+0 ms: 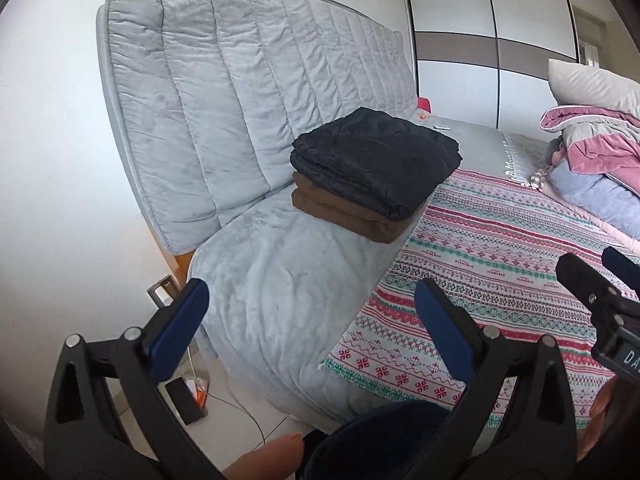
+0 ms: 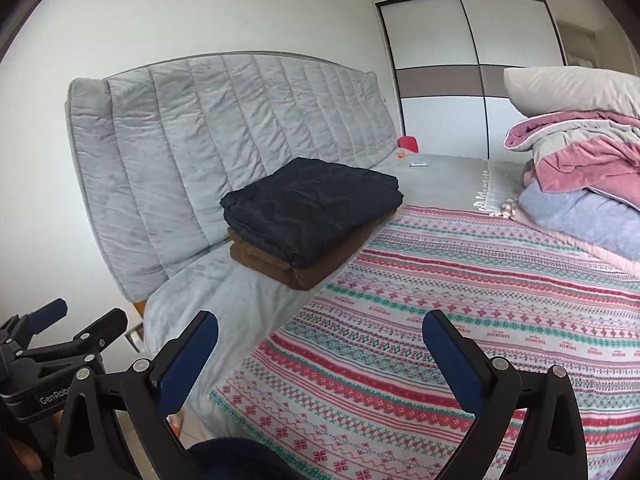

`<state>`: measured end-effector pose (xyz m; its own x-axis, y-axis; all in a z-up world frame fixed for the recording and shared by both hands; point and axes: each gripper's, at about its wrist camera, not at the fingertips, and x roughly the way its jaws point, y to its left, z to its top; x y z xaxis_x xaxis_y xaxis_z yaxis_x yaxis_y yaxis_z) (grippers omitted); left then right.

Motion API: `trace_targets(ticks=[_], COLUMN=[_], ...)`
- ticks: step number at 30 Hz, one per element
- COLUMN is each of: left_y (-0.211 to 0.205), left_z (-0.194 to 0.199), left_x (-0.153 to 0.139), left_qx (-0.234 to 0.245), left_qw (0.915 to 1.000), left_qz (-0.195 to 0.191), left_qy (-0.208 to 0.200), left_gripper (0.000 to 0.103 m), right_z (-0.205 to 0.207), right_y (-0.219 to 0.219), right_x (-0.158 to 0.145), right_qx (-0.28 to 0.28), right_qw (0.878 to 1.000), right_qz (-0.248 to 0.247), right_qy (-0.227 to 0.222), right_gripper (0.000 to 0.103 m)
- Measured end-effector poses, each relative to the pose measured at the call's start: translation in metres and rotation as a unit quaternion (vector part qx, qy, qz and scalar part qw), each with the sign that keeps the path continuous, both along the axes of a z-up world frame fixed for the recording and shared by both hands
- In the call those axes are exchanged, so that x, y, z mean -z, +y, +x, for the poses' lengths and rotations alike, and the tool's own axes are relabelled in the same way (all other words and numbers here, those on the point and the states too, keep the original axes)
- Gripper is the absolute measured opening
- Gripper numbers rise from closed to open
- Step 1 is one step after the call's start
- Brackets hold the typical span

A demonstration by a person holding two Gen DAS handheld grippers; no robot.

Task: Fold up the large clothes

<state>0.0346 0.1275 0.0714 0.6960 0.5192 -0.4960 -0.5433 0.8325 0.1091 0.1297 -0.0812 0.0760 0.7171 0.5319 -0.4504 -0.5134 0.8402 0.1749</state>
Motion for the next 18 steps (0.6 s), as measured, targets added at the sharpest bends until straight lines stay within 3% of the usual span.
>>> trace_targets(ticks=[7,18], left_y=[-0.003,-0.012], left_z=[0.002,0.008], left_x=[-0.002,-0.001], left_qx=[0.001,0.005], left_qw=[0.9997,0.9998], left_qz=[-0.019,-0.018], left_qy=[-0.013,-0.008], left_gripper=[0.102,0.102], right_z=[-0.002,-0.002], right_y=[-0.007,-0.008], right_x=[-0.001,-0.001], right_qx=[0.007,0.004], right_qw=[1.0,1.0], right_qz=[-0.014,-0.017], right_qy=[-0.013,-0.01], right_gripper=[0.103,0.103])
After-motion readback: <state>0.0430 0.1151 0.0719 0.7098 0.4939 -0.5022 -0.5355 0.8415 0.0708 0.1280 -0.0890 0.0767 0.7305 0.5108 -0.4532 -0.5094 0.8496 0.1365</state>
